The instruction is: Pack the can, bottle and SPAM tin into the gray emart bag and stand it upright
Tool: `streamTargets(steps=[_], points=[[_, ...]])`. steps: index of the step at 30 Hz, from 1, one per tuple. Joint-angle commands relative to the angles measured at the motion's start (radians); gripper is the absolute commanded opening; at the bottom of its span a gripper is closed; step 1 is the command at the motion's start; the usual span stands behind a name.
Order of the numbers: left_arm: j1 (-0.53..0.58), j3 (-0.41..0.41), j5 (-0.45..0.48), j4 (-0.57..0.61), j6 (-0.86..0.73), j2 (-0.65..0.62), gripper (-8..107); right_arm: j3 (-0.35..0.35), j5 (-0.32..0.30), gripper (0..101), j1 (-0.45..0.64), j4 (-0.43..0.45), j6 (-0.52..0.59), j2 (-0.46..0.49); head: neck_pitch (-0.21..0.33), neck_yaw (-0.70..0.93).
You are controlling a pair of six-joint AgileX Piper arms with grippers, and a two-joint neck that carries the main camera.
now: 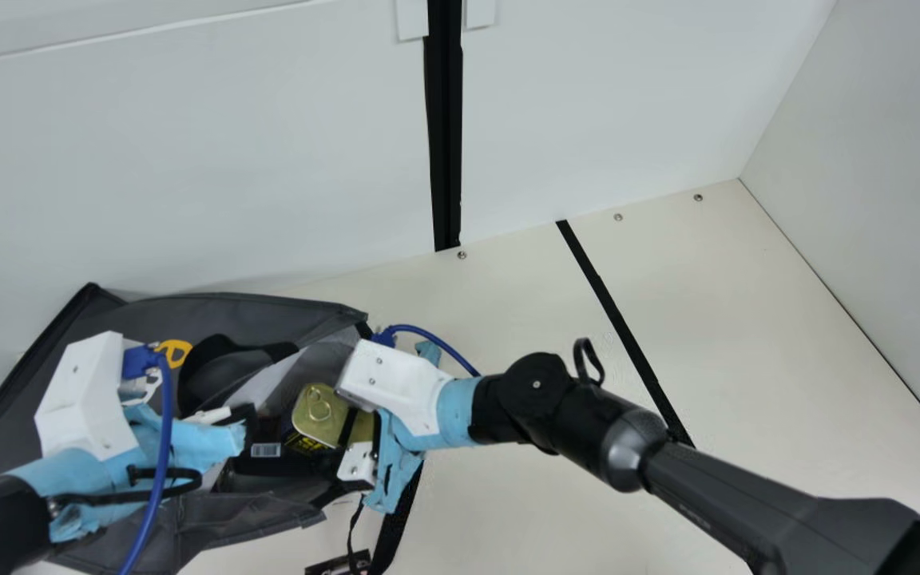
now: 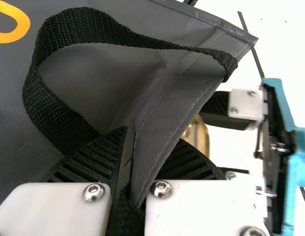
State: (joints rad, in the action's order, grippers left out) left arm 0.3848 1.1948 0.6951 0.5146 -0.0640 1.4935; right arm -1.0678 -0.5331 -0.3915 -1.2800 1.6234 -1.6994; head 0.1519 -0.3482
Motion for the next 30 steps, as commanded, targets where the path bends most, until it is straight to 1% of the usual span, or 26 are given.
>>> streamTargets(steps=[1,14,20,24,30], points=[[0.000,0.000,0.000,0.000,0.000,0.000,-8,-0.022,0.003,0,-0.011,0.002,-0.003,-0.024,0.023,-0.001],[0.000,0.000,0.000,0.000,0.000,0.000,-8,-0.177,0.061,0,-0.090,0.004,-0.021,-0.158,0.023,-0.001],[0.000,0.000,0.000,0.000,0.000,0.000,-8,-0.224,0.089,0,-0.118,0.010,-0.042,-0.197,0.023,-0.001],[0.000,0.000,0.000,0.000,0.000,0.000,-8,-0.239,0.107,13,-0.129,0.015,-0.058,-0.206,0.023,-0.001],[0.000,0.000,0.000,0.000,0.000,0.000,-8,-0.240,0.121,33,-0.130,0.023,-0.081,-0.197,0.023,-0.001]])
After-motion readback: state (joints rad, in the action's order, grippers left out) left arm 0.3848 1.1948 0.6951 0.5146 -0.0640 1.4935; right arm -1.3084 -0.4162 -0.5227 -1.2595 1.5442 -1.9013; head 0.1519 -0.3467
